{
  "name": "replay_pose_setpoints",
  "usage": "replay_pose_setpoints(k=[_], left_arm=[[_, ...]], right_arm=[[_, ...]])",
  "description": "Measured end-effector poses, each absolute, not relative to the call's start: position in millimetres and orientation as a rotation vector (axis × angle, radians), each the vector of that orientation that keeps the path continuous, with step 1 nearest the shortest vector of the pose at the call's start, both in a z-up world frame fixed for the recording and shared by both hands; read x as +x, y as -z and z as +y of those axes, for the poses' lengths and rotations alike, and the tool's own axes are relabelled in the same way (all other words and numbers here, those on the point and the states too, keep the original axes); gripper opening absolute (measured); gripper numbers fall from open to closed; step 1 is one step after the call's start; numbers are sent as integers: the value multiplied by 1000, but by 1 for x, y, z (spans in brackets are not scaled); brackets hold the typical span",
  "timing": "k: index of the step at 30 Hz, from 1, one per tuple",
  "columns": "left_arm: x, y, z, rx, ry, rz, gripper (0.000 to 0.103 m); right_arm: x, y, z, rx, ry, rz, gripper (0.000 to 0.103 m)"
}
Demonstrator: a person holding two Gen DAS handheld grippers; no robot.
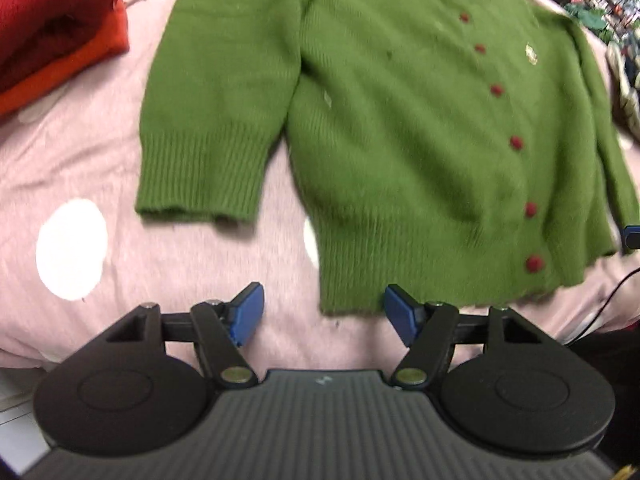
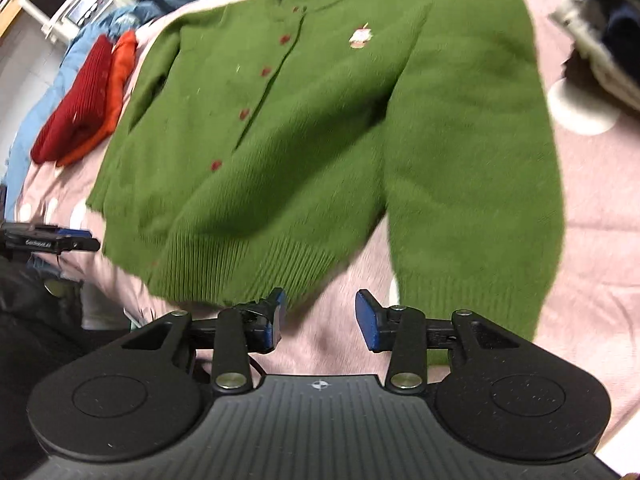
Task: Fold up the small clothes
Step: 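Spread the cardigan flat, pulling the hem with both grippers, then release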
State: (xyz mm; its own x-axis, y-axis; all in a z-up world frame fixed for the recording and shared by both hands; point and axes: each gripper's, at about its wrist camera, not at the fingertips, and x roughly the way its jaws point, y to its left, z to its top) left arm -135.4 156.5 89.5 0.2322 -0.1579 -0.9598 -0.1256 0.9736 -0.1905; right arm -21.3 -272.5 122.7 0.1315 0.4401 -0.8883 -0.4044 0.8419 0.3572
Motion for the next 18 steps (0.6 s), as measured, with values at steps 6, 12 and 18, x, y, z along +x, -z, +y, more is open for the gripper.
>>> replay_pose_setpoints(k=[6,12,18], left_arm=[[-137,-77,127,-124,11,1301,68],[-120,-83,108,-150,21,1206,67],[-115,-96,108,-271,-7,1140,31]], right_arm=[[-41,-95,-234,-264,-634,1166,70],[-38,-91,-192,-281,-663,1089,72],[-34,-102,-199,-142,-575,1082,10]])
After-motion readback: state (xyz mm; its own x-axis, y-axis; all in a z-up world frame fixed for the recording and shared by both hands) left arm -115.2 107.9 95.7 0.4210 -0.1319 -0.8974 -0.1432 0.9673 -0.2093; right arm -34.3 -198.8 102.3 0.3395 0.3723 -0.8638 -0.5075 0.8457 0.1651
